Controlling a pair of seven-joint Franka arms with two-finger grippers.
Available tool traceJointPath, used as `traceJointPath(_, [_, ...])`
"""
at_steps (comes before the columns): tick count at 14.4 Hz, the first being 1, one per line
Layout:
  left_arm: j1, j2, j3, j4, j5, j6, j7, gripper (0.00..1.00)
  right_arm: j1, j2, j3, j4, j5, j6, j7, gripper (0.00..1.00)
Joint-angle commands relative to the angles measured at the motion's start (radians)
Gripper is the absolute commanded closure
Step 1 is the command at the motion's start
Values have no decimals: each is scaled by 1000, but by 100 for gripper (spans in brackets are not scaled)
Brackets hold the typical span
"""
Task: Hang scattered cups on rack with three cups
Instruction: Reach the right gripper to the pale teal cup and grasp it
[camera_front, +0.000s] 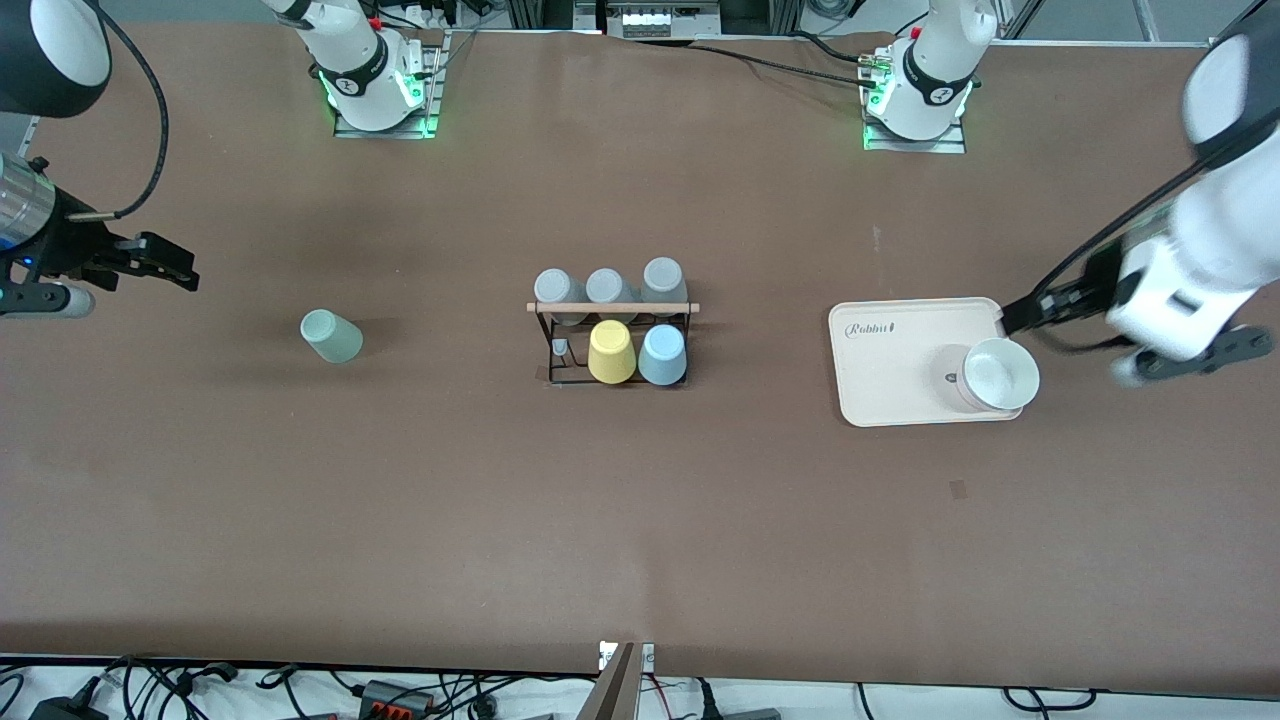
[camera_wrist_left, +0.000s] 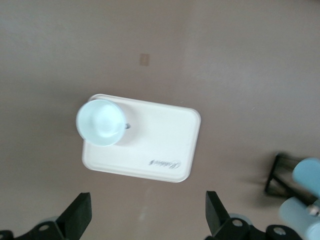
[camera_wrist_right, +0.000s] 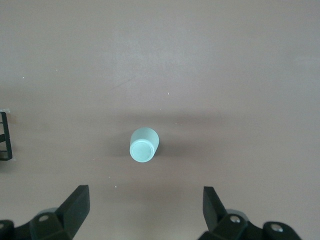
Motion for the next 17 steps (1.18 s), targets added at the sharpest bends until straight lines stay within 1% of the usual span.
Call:
traceJointPath(1, [-2,-171,59,-176,11,18,179,0,4,76,2,35,-1,-1,-10,0])
traceJointPath(2, [-3,-205,79,-206,11,19,227,0,0,96,2,54,1,-1,-13,0])
traceJointPath(4, [-5,-251,101,-239,11,19,304,0,0,122,2,79,1,-3,-13,0])
traceJointPath(6, [-5,-265,102,-245,18,19,330,0,10,141,2,81,1,-9,-15,0])
traceJointPath(8, [-2,-274,92,-242,63,16,329,0,23,147,2,76,-10,-10,-15,0])
traceJointPath(9, [0,-278,90,-236,65,14,327,0,32,159,2,64,-9,-7,-1,0])
traceJointPath(10, [0,-280,92,-233,65,14,326,0,36,162,2,41,-3,8,2,0])
traceJointPath(12, [4,-286,96,-228,65,-1,325,0,39,179,2,-20,-1,86,2,0])
traceJointPath(15, [4,-286,98,-159,63,-45,319,0,43,179,2,-172,1,256,4,0])
traceJointPath(17, [4,-285,95,-138,61,-55,313,0,55,200,3,-220,1,313,7,0])
